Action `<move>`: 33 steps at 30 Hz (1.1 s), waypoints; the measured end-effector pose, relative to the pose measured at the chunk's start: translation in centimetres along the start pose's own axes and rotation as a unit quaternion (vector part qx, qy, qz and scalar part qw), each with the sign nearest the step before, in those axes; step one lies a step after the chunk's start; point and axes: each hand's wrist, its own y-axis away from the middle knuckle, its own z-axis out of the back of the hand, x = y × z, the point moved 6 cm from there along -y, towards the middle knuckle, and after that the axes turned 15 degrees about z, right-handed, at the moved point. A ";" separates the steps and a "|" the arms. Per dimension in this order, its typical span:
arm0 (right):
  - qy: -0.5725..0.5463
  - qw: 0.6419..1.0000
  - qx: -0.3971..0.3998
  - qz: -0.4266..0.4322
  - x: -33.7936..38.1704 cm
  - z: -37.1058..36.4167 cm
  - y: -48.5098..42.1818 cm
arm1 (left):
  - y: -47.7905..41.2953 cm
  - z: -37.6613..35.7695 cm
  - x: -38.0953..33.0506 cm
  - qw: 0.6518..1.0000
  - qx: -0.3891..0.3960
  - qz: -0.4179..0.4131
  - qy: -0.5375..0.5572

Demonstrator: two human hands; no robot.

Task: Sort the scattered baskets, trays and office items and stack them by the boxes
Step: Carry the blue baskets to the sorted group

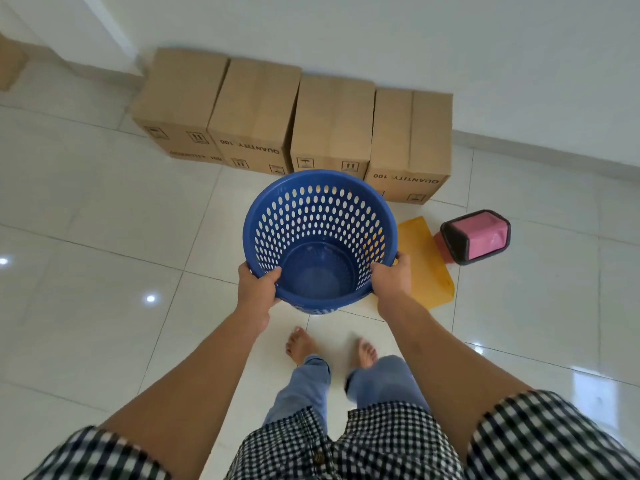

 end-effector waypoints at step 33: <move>0.202 0.959 0.170 -0.102 -14.5 -11.6 -25.1 | -28.6 -8.4 5.8 0.974 -0.076 0.194 -0.092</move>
